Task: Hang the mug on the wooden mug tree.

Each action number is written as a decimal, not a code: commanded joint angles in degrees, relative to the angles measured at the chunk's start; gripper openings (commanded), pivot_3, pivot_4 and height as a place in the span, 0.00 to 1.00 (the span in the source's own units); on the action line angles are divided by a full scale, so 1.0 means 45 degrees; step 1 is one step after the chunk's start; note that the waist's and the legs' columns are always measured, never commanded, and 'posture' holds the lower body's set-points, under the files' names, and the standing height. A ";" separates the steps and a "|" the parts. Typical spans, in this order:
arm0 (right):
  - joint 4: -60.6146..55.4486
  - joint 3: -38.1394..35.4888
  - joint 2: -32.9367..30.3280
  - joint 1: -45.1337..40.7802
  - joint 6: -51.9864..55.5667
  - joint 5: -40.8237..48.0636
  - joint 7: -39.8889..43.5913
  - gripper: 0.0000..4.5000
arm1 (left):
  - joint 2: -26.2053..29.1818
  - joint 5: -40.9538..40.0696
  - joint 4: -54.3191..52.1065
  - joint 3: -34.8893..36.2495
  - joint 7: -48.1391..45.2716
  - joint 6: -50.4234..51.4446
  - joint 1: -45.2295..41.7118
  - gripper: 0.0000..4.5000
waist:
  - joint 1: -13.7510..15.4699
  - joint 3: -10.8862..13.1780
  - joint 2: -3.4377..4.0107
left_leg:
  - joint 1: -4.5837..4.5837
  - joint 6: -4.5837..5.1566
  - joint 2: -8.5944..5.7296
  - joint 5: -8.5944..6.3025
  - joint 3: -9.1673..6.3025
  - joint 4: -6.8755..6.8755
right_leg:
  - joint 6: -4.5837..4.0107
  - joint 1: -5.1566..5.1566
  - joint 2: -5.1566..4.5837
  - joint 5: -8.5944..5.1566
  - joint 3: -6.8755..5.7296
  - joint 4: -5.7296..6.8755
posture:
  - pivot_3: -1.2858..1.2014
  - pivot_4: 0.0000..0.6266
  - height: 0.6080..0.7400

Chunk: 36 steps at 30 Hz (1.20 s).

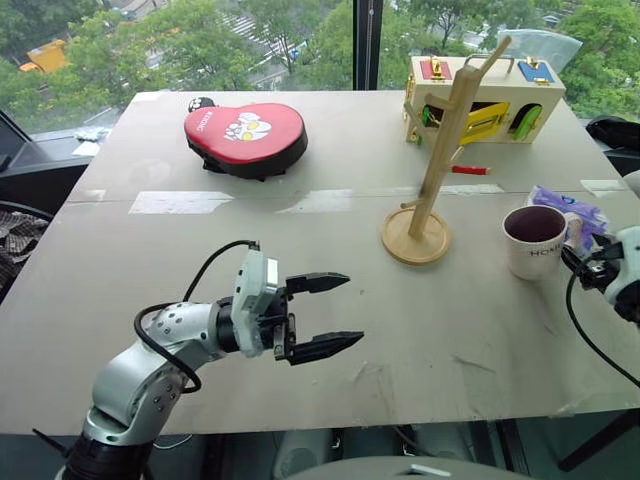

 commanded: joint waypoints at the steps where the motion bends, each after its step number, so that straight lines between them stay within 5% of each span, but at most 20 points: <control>1: 0.0719 0.0159 -0.0055 -0.0618 -0.0611 0.0154 0.0718 0.28 | 0.0006 -0.0162 -0.0467 0.0181 0.0137 -0.0117 -0.0188 0.98 | 0.0002 0.0000 0.0001 | 0.0001 0.0000 0.0001 0.0000 -0.0001 0.0000 | 0.0000 0.0001 0.0002 0.0000 -0.0001 0.0001 | 0.52 0.24 0.95; 4: 0.1224 0.0333 -0.0118 -0.0713 -0.1186 -0.0132 0.0874 0.01 | 0.0161 0.0028 -0.0427 0.0326 0.0121 -0.0260 -0.0129 0.98 | 0.0002 0.0000 0.0000 | -0.0001 -0.0001 0.0002 0.0001 -0.0001 0.0000 | 0.0000 0.0001 0.0003 0.0000 -0.0005 0.0000 | 0.52 0.24 0.95; 15: 0.0587 0.0088 -0.0099 -0.0244 -0.1284 0.0392 0.1462 0.01 | 0.0125 -0.0041 -0.0454 0.0443 0.0279 -0.0319 0.0157 0.98 | -0.0004 0.0000 0.0001 | 0.0003 -0.0003 0.0005 0.0001 0.0006 0.0000 | 0.0003 0.0002 0.0001 0.0002 -0.0019 0.0001 | 0.52 0.24 0.95; 27: -0.4036 -0.0962 -0.0411 0.0466 0.1046 0.3150 0.1850 0.01 | 0.0001 -0.0788 0.0096 0.1205 -0.0345 -0.0579 0.0573 0.98 | 0.0010 0.0002 0.0004 | 0.0002 -0.0003 0.0012 0.0000 0.0002 0.0000 | 0.0002 0.0002 -0.0006 0.0001 -0.0011 0.0001 | 0.52 0.24 0.95; 36: -0.7521 -0.0369 -0.2242 -0.0071 0.3610 0.4502 0.2364 0.01 | -0.0644 -0.0498 0.0896 0.1831 -0.1179 -0.2158 0.1443 0.98 | -0.0049 0.0007 -0.0001 | -0.0003 -0.0001 0.0017 -0.0002 -0.0003 -0.0001 | -0.0001 -0.0002 -0.0023 0.0000 -0.0004 -0.0006 | 0.52 0.24 0.95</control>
